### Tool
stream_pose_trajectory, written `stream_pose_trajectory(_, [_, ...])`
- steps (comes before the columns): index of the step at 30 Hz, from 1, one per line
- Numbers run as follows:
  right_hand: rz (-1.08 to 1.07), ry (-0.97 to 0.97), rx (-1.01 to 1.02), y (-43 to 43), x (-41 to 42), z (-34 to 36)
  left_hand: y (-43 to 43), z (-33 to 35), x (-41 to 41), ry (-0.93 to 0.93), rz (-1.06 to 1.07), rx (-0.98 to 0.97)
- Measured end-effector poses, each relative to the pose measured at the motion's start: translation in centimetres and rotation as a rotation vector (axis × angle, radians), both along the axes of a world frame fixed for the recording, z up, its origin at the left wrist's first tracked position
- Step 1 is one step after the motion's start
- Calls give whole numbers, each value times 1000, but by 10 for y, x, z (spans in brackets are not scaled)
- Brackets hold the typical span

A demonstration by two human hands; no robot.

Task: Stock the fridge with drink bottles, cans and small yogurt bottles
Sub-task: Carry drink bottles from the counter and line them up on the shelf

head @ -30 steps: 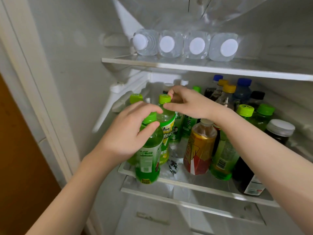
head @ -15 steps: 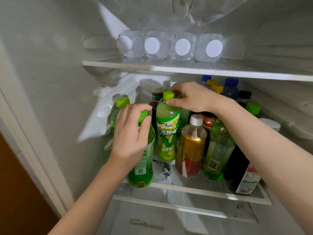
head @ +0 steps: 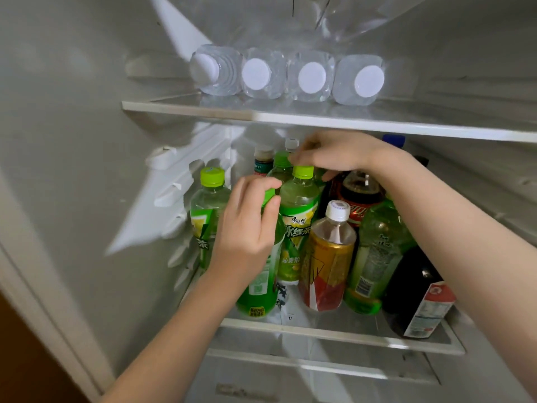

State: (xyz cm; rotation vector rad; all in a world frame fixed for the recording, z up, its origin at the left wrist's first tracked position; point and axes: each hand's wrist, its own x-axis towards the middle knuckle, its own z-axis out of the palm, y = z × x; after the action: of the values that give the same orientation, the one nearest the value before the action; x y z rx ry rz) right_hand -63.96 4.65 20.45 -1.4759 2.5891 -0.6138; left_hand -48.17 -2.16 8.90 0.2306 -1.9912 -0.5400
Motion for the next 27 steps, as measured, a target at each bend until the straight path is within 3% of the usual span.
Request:
stream_pose_trajectory(4, [49,130,-33,-27,4,4,-3,-3,0,-8,-18,24])
stream_pose_trajectory(7, [25,259,185,-47,6,6,-4,-3,1,17,-59,43])
stream_pose_trajectory(11, [-3,277,415,-67,2,8,-5,-3,3,59,-93,44])
stream_pose_trajectory(16, [113,332,300,-74,3,8,-3,-2,2,83,-66,38])
stream_pose_trajectory(23, [189,213,154,-92,9,-4,-3,-1,2,81,-45,22])
stream_pose_trajectory(27, [188,-109,108,-83,2,-3,-3,-2,3,79,-51,23])
